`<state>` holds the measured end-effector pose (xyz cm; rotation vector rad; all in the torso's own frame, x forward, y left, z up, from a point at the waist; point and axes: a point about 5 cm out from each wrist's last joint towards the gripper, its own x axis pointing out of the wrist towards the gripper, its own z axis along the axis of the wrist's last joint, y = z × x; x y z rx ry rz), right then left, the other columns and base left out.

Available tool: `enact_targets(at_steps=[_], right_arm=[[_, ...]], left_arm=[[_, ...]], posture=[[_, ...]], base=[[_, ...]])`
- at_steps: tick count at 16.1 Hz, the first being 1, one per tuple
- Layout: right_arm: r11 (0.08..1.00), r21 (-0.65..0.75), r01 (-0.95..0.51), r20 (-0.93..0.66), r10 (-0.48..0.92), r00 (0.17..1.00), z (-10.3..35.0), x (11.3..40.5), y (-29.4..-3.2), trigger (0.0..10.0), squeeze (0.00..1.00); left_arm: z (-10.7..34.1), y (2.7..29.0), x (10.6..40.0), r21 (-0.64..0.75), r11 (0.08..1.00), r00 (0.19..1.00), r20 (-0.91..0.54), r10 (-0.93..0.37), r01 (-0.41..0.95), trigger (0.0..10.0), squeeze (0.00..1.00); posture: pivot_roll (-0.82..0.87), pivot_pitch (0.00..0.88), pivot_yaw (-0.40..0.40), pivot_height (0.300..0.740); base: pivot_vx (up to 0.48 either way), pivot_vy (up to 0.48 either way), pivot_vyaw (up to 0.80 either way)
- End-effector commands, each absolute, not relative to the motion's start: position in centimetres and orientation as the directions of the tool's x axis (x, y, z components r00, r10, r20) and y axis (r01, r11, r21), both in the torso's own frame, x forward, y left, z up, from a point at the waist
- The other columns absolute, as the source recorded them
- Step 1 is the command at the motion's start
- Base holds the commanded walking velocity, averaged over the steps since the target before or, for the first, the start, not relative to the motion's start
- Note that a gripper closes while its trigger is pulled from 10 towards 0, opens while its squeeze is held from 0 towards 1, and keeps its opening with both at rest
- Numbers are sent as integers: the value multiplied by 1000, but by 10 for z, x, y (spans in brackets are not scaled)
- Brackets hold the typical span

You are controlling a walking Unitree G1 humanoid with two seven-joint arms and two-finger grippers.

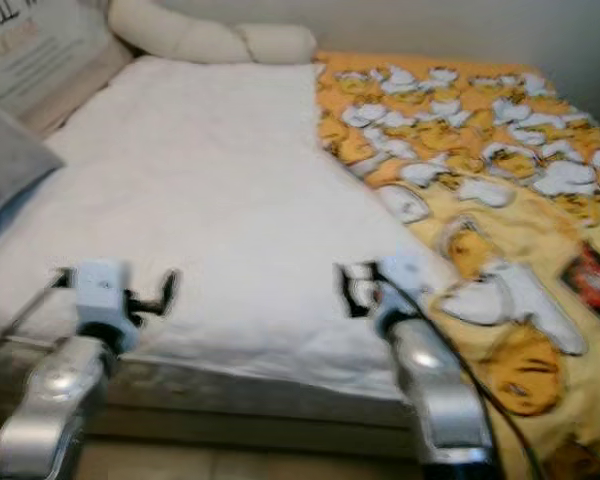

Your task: Clean up the room

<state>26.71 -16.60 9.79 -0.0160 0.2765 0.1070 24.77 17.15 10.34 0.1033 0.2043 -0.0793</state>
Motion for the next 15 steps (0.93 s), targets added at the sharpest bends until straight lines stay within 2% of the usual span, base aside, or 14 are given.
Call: enact_targets(at_steps=[1, 9, 15], right_arm=[[994, 17, -108, -272, 108, 956, 98, 267, -163, 10000, 0], [994, 41, -97, -312, 105, 944, 87, 265, -163, 10000, 0], [993, 31, -118, -312, 122, 942, 88, 265, -164, 10000, 0]], left_arm=[[105, 181, 248, 117, 991, 977, -210, -42, 68, 10000, 1000], [107, 183, 249, 146, 986, 978, -205, -47, 78, 10000, 1000], [106, 183, 250, 149, 986, 978, -204, -45, 77, 10000, 1000]], posture=[[-103, 0, 6, 740], [-103, 0, 11, 740], [-107, 0, 10, 740]], base=[[0, -480, 0], [0, -480, 0], [0, -480, 800]])
